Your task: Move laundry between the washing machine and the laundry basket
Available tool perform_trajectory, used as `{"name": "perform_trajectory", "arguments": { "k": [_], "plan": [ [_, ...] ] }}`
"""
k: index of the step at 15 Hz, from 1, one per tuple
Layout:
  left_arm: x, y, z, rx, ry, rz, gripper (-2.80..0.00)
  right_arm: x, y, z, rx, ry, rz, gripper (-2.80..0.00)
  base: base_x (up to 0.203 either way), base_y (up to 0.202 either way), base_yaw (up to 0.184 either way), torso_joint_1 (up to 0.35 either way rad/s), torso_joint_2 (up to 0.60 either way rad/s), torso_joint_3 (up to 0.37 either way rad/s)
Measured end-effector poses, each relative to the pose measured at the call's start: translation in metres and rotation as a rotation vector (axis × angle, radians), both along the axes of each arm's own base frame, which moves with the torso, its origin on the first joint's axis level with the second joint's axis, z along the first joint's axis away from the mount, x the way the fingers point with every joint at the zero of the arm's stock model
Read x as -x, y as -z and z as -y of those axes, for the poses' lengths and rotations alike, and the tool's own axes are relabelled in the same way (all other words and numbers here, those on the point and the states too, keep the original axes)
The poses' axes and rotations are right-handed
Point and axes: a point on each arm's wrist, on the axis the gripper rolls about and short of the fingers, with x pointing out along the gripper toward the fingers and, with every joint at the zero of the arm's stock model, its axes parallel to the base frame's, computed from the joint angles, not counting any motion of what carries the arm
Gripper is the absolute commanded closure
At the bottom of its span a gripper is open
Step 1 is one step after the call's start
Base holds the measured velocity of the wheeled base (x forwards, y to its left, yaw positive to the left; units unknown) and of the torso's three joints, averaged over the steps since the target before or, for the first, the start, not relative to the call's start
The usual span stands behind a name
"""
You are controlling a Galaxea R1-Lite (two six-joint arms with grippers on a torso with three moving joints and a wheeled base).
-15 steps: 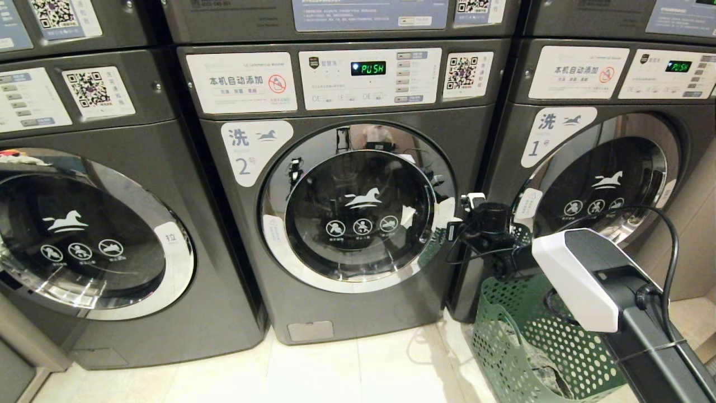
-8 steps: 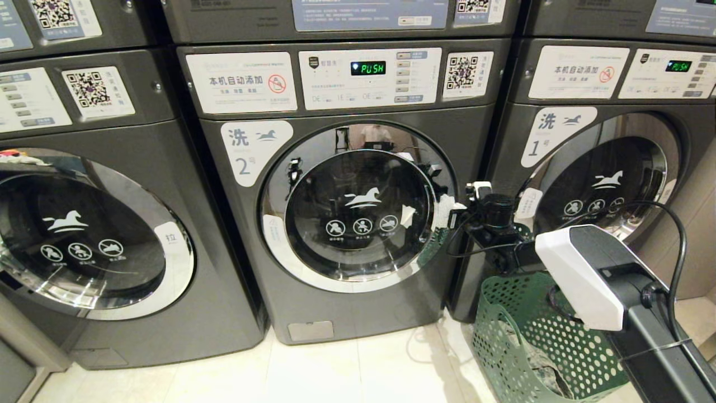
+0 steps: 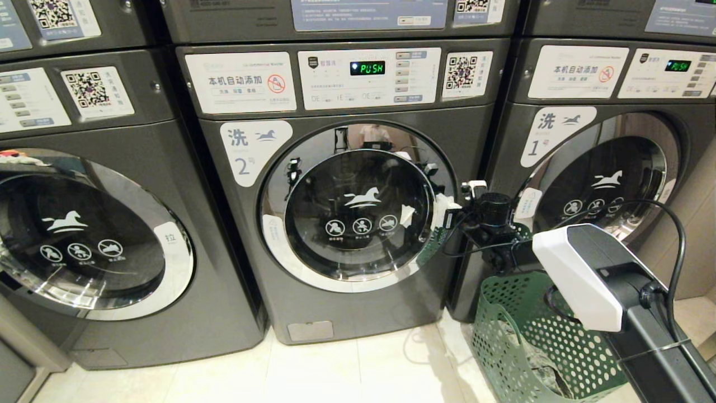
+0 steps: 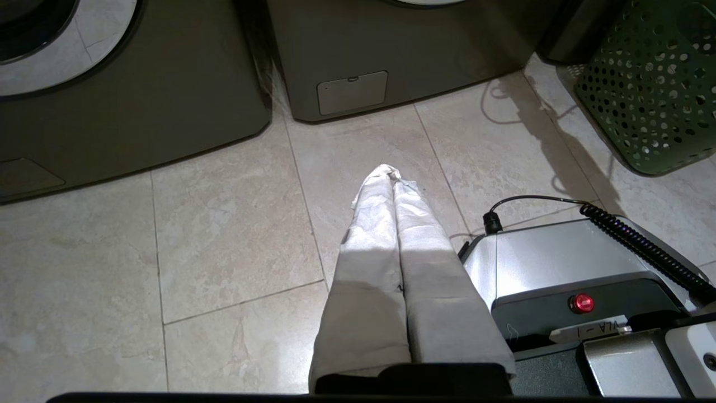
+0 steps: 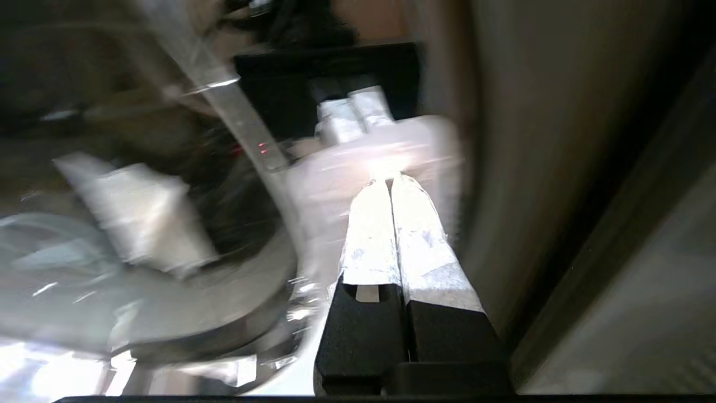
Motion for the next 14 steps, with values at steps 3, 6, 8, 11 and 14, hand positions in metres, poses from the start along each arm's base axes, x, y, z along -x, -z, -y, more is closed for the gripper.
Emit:
{"name": "perform_trajectory", "arguments": {
  "k": [3, 6, 8, 11, 14],
  "plan": [
    [0.0, 0.0, 0.0, 0.0, 0.0, 0.0, 0.0, 0.0, 0.001, 0.0, 0.001, -0.016, -0.007, 0.0, 0.0, 0.0, 0.0, 0.0, 0.0, 0.0],
    [0.0, 0.0, 0.0, 0.001, 0.001, 0.002, 0.0, -0.001, 0.001, 0.003, 0.005, -0.022, -0.008, 0.0, 0.0, 0.0, 0.0, 0.0, 0.0, 0.0],
    [0.0, 0.0, 0.0, 0.002, 0.001, 0.001, 0.0, -0.002, 0.001, 0.009, 0.007, -0.007, -0.009, 0.0, 0.0, 0.0, 0.0, 0.0, 0.0, 0.0],
    [0.0, 0.0, 0.0, 0.007, -0.003, 0.0, 0.0, -0.004, 0.002, 0.026, 0.008, 0.025, -0.011, 0.0, 0.0, 0.0, 0.0, 0.0, 0.0, 0.0],
    [0.0, 0.0, 0.0, 0.007, -0.005, -0.001, 0.0, -0.005, 0.002, 0.031, 0.006, 0.041, -0.012, 0.0, 0.0, 0.0, 0.0, 0.0, 0.0, 0.0]
  ]
}}
